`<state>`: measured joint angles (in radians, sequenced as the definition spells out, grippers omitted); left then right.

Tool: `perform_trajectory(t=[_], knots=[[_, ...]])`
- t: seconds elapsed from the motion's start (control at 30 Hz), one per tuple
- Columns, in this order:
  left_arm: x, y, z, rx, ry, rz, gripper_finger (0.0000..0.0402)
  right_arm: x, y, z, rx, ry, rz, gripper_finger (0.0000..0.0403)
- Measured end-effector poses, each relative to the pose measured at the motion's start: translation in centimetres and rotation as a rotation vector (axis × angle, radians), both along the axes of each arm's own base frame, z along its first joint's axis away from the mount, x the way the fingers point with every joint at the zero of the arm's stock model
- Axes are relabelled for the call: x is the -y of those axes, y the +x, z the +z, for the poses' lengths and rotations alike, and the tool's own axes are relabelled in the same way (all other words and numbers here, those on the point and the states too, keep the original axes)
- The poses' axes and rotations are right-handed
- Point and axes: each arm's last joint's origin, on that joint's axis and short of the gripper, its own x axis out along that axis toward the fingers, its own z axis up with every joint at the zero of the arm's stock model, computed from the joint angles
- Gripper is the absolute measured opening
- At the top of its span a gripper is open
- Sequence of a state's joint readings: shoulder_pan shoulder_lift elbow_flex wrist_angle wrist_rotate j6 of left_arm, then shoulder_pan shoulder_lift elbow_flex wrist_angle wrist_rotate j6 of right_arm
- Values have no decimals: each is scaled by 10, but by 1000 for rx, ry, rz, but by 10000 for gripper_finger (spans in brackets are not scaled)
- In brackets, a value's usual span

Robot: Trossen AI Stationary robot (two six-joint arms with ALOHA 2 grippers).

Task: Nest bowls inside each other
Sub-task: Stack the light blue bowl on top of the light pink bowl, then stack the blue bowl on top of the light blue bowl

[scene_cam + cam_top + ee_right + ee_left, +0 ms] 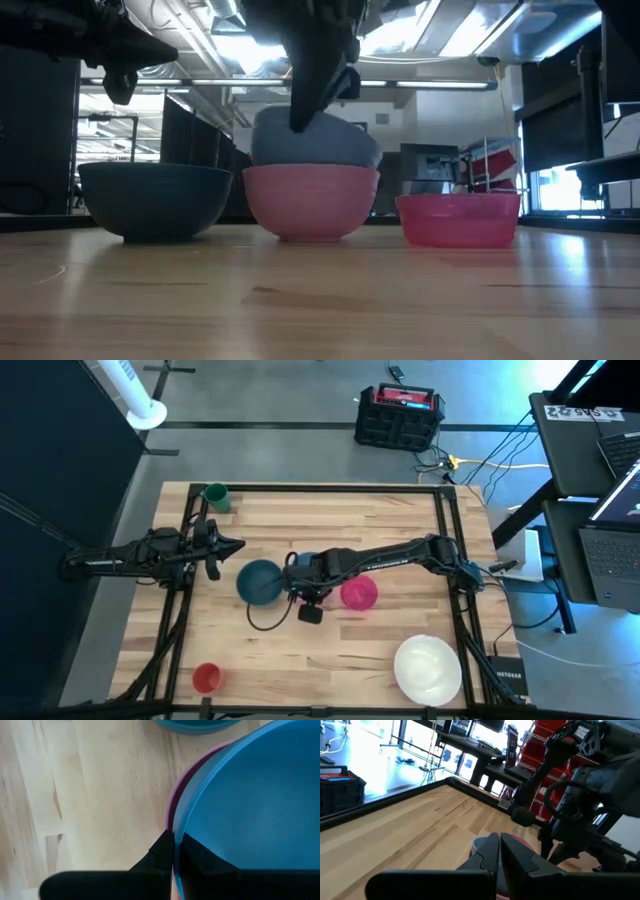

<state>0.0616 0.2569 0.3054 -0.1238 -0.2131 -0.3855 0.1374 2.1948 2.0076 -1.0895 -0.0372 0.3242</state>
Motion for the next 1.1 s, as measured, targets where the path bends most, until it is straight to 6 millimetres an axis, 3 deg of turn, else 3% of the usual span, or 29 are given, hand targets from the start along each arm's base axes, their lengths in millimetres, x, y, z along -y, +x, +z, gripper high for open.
perform_trajectory(t=[0.47, 0.77, 1.1], knots=[[0, 0, 0, -1, 2, 0, 0, -1, -1, -14, -16, 27, -2, 8], [0, 0, 0, -1, 2, -1, 0, -2, 1, -20, -28, 68, 9, 87], [0, 0, 0, -1, 2, -1, 0, -1, 11, 22, 108, 69, 47, 161]])
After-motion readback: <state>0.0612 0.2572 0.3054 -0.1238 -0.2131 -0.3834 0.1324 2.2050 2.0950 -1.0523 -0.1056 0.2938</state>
